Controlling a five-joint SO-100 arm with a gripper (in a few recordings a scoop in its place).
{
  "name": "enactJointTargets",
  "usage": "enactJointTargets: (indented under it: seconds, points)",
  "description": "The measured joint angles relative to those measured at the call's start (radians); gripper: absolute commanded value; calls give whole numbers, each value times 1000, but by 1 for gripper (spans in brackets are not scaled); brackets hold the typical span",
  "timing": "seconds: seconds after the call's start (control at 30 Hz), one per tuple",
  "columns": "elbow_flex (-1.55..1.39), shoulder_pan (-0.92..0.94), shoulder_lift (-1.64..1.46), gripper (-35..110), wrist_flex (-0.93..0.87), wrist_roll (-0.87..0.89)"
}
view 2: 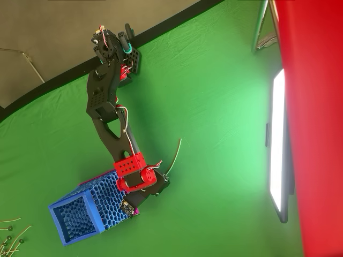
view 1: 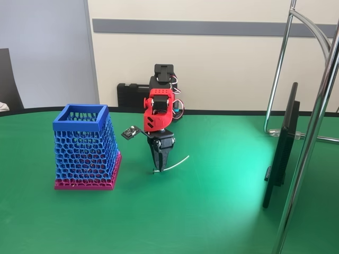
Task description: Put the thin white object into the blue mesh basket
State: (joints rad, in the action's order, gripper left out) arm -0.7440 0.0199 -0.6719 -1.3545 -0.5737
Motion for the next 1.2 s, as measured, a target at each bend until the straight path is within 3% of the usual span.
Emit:
enactJointTargets:
  seconds: [1.2]
  points:
    - [86, 15, 74, 13, -37, -44]
